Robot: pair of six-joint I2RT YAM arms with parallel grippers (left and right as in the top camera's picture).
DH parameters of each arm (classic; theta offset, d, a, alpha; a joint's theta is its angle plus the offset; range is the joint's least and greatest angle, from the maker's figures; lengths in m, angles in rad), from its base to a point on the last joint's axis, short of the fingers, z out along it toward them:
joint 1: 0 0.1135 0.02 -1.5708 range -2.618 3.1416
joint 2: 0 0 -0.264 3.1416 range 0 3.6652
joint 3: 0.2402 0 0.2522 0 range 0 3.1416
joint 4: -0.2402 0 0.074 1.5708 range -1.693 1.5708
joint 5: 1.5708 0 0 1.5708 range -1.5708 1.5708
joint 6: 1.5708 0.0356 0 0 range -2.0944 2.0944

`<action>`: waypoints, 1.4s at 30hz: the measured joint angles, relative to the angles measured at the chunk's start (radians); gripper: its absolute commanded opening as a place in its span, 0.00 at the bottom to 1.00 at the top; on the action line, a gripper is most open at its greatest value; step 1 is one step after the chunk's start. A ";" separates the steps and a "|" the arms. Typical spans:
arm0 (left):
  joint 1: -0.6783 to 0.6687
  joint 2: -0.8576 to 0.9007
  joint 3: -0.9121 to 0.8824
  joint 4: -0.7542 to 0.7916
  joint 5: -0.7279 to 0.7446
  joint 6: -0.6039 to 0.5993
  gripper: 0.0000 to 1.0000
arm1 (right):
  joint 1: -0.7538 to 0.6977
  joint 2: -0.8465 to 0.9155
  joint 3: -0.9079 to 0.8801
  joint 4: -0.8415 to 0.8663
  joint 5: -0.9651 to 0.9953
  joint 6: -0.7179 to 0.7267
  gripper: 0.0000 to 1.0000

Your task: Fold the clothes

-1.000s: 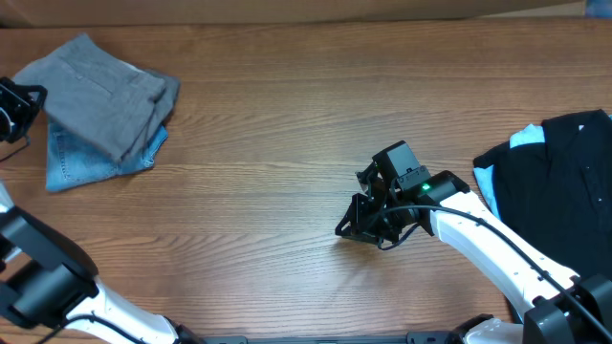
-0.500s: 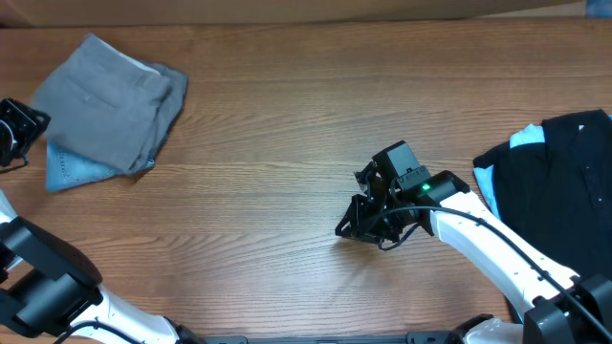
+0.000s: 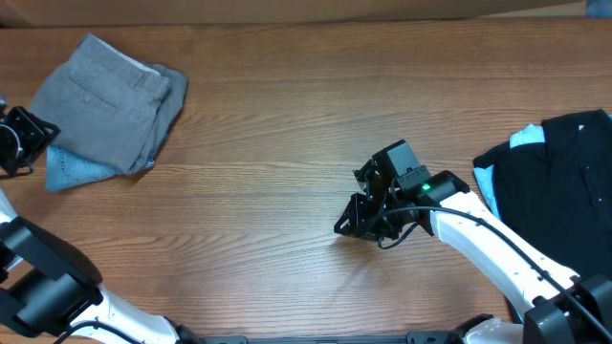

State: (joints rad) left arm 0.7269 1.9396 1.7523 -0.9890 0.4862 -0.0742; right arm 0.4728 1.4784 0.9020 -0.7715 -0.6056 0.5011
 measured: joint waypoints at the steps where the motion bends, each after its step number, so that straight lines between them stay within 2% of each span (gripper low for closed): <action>1: -0.005 0.000 0.001 -0.016 0.018 0.017 0.25 | 0.000 0.000 0.000 0.008 0.003 -0.003 0.20; 4: -0.036 -0.002 0.003 -0.085 0.061 0.078 0.32 | -0.006 0.000 0.003 0.021 0.006 -0.007 0.22; 8: -0.119 -0.038 0.003 -0.143 0.082 0.152 0.43 | -0.040 -0.010 0.043 0.018 0.019 -0.016 0.31; 12: -0.269 -0.185 0.003 -0.193 0.035 0.214 0.61 | -0.071 -0.067 0.144 0.008 0.094 -0.027 0.47; 13: -0.316 -0.233 0.003 -0.207 0.011 0.223 0.74 | -0.077 -0.089 0.173 0.004 0.120 -0.033 0.51; 14: -0.365 -0.280 0.004 -0.220 -0.014 0.232 1.00 | -0.081 -0.115 0.205 -0.001 0.151 -0.043 0.57; 16: -0.480 -0.375 0.011 -0.256 -0.072 0.243 1.00 | -0.086 -0.161 0.260 -0.011 0.208 -0.067 0.69; 18: -0.598 -0.458 0.019 -0.297 -0.134 0.240 1.00 | -0.086 -0.206 0.314 -0.030 0.273 -0.092 0.99; 23: -0.811 -0.584 0.023 -0.383 -0.291 0.166 1.00 | -0.086 -0.303 0.419 -0.053 0.410 -0.140 1.00; 29: -0.963 -0.632 0.023 -0.476 -0.371 0.105 1.00 | -0.086 -0.406 0.444 -0.054 0.491 -0.153 1.00; 42: -0.994 -0.627 0.023 -0.493 -0.402 0.080 1.00 | -0.086 -0.435 0.445 -0.159 0.533 -0.162 1.00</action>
State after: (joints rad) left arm -0.2668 1.3125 1.7756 -1.4818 0.0841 0.0055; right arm 0.3866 1.0439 1.3468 -0.9310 -0.0731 0.3393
